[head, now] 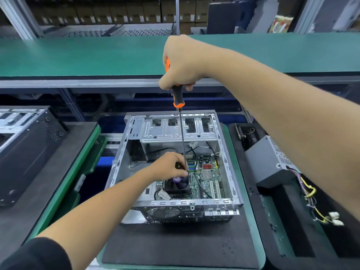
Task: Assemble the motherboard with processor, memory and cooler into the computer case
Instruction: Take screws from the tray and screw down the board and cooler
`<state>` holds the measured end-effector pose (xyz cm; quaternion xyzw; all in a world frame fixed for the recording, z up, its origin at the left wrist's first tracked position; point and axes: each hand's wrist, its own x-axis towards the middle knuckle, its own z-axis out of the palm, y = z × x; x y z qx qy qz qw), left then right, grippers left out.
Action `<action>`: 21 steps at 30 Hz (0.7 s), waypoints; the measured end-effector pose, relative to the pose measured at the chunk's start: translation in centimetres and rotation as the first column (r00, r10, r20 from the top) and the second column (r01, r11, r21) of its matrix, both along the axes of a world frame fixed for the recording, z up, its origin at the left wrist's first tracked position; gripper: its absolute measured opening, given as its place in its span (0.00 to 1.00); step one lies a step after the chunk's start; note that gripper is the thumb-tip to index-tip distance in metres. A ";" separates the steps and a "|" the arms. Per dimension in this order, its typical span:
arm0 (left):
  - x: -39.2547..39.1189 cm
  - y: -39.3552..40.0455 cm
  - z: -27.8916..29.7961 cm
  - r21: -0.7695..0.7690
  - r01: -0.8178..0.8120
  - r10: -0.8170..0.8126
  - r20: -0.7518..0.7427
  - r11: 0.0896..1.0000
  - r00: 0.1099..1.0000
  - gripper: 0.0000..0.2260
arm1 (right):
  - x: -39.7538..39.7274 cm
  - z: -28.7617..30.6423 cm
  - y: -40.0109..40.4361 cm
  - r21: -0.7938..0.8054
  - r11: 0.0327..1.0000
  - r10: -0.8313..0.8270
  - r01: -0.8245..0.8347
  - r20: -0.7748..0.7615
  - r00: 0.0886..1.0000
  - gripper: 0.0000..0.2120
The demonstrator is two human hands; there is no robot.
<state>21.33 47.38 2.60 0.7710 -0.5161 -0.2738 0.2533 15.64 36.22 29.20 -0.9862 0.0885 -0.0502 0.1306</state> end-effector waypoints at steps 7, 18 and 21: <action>-2.2 -1.2 -1.6 0.087 0.039 -0.039 0.000 0.995 0.999 0.06 | -1.2 -0.8 -0.2 0.011 1.000 0.007 -0.007 -0.047 0.999 0.09; -3.5 -2.0 -2.4 0.199 0.079 -0.124 0.223 0.977 0.967 0.09 | -1.9 -2.6 -0.6 0.038 0.999 0.020 -0.018 -0.064 0.998 0.08; -3.9 -2.1 -2.4 0.200 0.064 -0.113 0.239 0.978 0.964 0.07 | -2.0 -2.9 -0.7 0.047 0.998 0.032 -0.028 -0.068 0.997 0.07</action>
